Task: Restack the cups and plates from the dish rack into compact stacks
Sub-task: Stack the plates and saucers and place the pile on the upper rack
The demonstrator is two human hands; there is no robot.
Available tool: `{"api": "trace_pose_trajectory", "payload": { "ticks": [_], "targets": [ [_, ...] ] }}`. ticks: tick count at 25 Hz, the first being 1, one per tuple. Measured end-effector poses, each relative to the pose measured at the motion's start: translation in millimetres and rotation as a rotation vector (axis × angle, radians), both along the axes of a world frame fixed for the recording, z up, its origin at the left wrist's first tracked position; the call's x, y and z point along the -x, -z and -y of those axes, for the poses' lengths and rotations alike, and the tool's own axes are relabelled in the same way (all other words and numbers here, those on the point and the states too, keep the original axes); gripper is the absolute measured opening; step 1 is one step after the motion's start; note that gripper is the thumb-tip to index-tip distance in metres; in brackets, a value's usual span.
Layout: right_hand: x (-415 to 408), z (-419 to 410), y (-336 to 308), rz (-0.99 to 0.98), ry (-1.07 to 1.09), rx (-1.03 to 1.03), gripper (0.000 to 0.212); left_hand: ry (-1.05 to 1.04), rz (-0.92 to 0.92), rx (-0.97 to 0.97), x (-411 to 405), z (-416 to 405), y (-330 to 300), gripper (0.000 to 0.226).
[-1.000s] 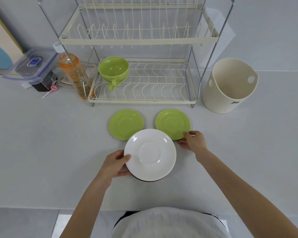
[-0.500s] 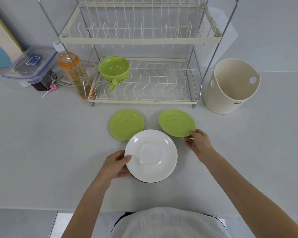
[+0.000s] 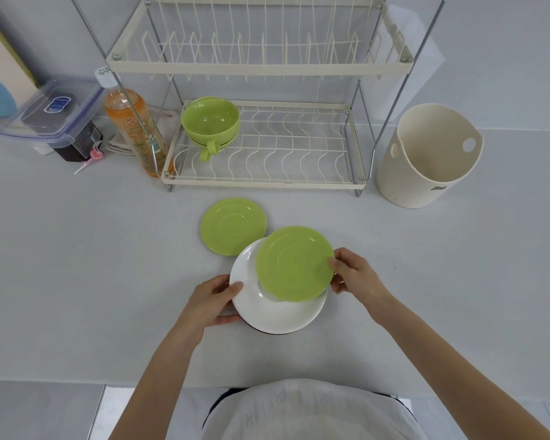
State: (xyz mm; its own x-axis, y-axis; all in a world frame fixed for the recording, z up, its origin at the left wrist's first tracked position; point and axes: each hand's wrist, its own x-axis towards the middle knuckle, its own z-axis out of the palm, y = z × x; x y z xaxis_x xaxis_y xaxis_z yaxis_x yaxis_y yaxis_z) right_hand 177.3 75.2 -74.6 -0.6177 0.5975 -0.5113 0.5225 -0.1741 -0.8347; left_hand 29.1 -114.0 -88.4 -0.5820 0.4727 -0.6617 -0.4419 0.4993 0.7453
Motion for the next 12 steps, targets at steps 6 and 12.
{"api": "trace_pose_trajectory", "payload": {
  "ticks": [6,12],
  "targets": [
    [-2.5,5.6,3.1,0.078,-0.247,-0.242,0.018,-0.030,-0.016,0.006,-2.5,-1.0,-0.9,0.027],
    [2.4,7.7,4.8,0.111,-0.352,-0.579,0.034,-0.007,-0.013,0.010,-1.6,-1.3,-3.5,0.026]
  ]
}}
